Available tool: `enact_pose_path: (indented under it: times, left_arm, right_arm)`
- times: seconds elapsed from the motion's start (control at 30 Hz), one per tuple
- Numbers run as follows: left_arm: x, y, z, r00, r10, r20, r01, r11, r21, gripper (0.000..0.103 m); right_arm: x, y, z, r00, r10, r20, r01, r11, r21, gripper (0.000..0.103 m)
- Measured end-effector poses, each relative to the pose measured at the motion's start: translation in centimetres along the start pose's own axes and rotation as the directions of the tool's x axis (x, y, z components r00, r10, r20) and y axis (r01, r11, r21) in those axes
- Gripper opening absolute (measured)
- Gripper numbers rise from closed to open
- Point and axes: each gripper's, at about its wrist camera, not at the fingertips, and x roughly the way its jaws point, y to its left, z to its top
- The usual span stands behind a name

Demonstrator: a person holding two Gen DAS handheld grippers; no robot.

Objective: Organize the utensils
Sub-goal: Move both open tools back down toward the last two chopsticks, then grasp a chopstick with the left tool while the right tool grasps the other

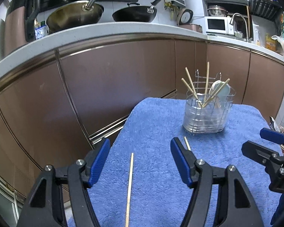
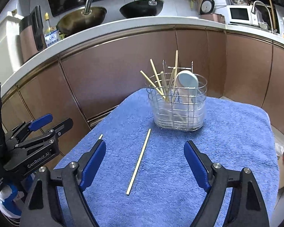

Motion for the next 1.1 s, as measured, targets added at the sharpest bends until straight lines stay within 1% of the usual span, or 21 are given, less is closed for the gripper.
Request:
enact_pose_path:
  times: [0.4, 0.47, 0.53, 0.6, 0.7, 0.73, 0.77, 0.83, 0.9, 0.93, 1.0, 1.03, 1.1]
  left_arm:
    - [4.2, 0.7, -0.8, 0.996, -0.012, -0.086, 0.011, 1.000, -0.004, 0.065]
    - [5.2, 1.1, -1.0, 0.992, -0.030, -0.119, 0.029, 0.999, -0.015, 0.065]
    - [6.4, 1.7, -1.0, 0.983, -0.074, -0.168, 0.067, 0.997, -0.045, 0.065]
    - [7.9, 2.7, -0.9, 0.967, -0.115, -0.228, 0.099, 0.992, -0.078, 0.065]
    - [10.0, 4.0, -0.9, 0.935, -0.189, -0.301, 0.158, 0.980, -0.124, 0.064]
    - [10.5, 4.4, -0.9, 0.922, -0.218, -0.320, 0.181, 0.973, -0.141, 0.064]
    - [11.2, 4.8, -0.9, 0.905, -0.253, -0.342, 0.207, 0.964, -0.165, 0.064]
    - [12.2, 5.3, -0.8, 0.880, -0.296, -0.372, 0.238, 0.952, -0.194, 0.064]
    - [13.1, 5.7, -0.7, 0.863, -0.316, -0.395, 0.252, 0.945, -0.206, 0.064]
    - [13.7, 6.0, -0.6, 0.850, -0.328, -0.412, 0.256, 0.941, -0.222, 0.063]
    - [14.6, 6.4, -0.6, 0.833, -0.343, -0.435, 0.261, 0.936, -0.238, 0.062]
    - [15.1, 6.5, -0.6, 0.824, -0.345, -0.450, 0.259, 0.935, -0.242, 0.060]
    - [15.8, 6.7, -0.8, 0.801, -0.353, -0.484, 0.261, 0.933, -0.248, 0.052]
  right_arm:
    - [4.9, 1.0, 0.0, 0.996, 0.021, -0.090, -0.025, 0.999, -0.039, 0.074]
    - [5.8, 1.5, 0.2, 0.994, 0.025, -0.107, -0.032, 0.998, -0.057, 0.073]
    - [6.8, 1.9, 0.5, 0.991, 0.022, -0.130, -0.033, 0.996, -0.079, 0.071]
    - [7.9, 2.3, 0.9, 0.987, 0.006, -0.160, -0.023, 0.994, -0.104, 0.068]
    - [10.0, 2.7, 1.6, 0.977, -0.024, -0.214, -0.006, 0.990, -0.138, 0.063]
    - [10.9, 2.8, 1.8, 0.971, -0.033, -0.235, -0.001, 0.989, -0.146, 0.062]
    - [11.5, 2.8, 1.8, 0.967, -0.040, -0.250, 0.002, 0.989, -0.151, 0.059]
    - [13.3, 3.1, 2.0, 0.956, -0.058, -0.286, 0.010, 0.986, -0.166, 0.057]
    - [14.6, 3.5, 2.1, 0.949, -0.081, -0.306, 0.024, 0.982, -0.185, 0.051]
    - [15.3, 3.7, 2.1, 0.944, -0.089, -0.317, 0.029, 0.981, -0.191, 0.049]
    - [16.5, 3.8, 2.1, 0.936, -0.104, -0.337, 0.037, 0.979, -0.199, 0.042]
    - [17.1, 3.8, 2.0, 0.931, -0.112, -0.348, 0.042, 0.978, -0.204, 0.040]
    - [18.1, 3.8, 2.0, 0.922, -0.127, -0.366, 0.052, 0.977, -0.209, 0.034]
